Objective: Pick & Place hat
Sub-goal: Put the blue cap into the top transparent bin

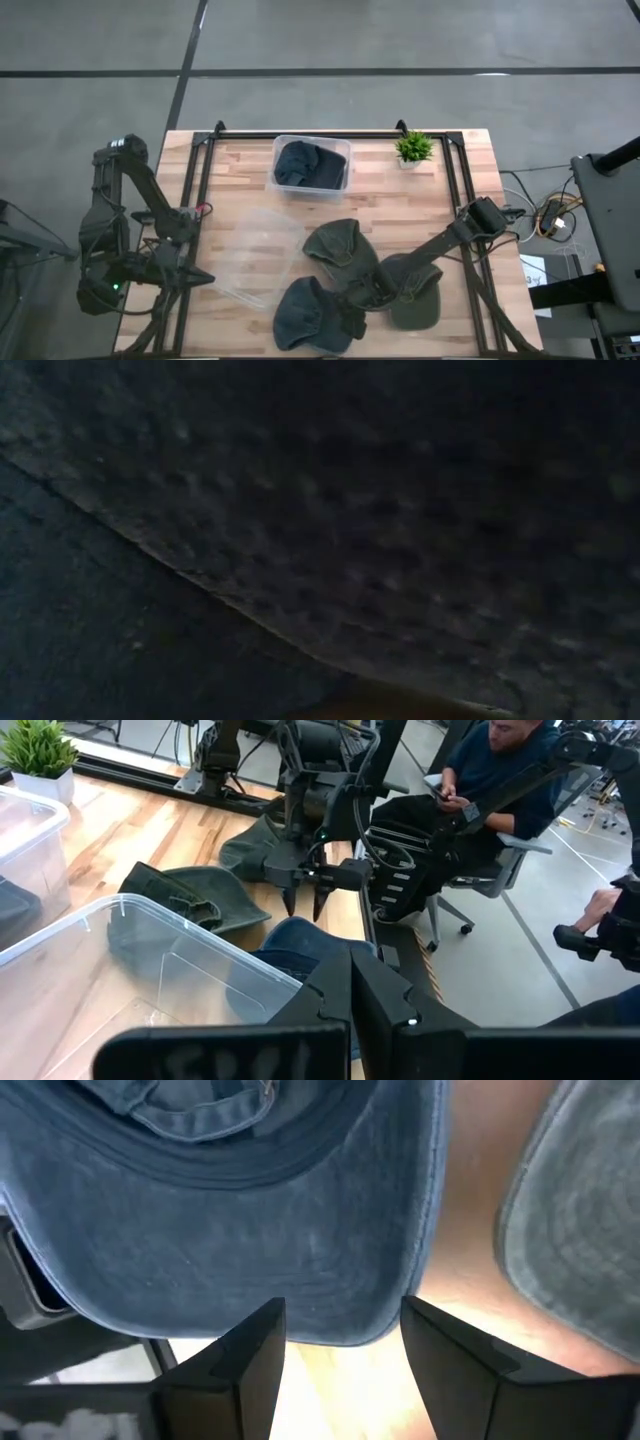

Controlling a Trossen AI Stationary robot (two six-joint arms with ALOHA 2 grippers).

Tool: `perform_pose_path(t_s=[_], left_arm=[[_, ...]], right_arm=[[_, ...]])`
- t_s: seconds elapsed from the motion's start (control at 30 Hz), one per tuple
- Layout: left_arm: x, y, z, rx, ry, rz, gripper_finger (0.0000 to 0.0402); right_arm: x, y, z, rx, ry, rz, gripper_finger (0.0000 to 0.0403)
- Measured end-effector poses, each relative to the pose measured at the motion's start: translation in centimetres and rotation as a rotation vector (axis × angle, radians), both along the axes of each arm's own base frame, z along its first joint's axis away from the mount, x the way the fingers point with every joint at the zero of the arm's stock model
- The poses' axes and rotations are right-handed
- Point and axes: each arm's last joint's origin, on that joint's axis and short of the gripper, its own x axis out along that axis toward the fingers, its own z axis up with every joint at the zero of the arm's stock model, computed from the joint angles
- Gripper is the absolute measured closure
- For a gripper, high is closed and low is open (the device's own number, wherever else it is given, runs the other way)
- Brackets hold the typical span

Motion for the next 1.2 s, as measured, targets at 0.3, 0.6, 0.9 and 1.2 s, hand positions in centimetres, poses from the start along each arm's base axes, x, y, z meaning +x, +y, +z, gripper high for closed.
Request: perform_pose_path(t_s=[0.3,0.6,0.9,1.2], left_arm=[[0.0,0.0,0.0,0.002,0.000,-0.001,0.0399],[0.0,0.0,0.0,0.002,0.000,-0.001,0.0399],[0.0,0.0,0.0,0.001,0.000,-0.001,0.0399],[0.0,0.0,0.0,0.001,0.000,-0.001,0.0399]], right_arm=[[-0.4,-0.4,-1.5,0.009,0.015,-0.043,0.0211],[-0.6,-0.5,-2.2,0.038,0.019,-0.048,0.0211],[-0.9,-0.7,-3.6,0.097,-0.005,-0.122,0.0250],[-0.8,-0.7,-3.6,0.102,-0.003,-0.135,0.0319]])
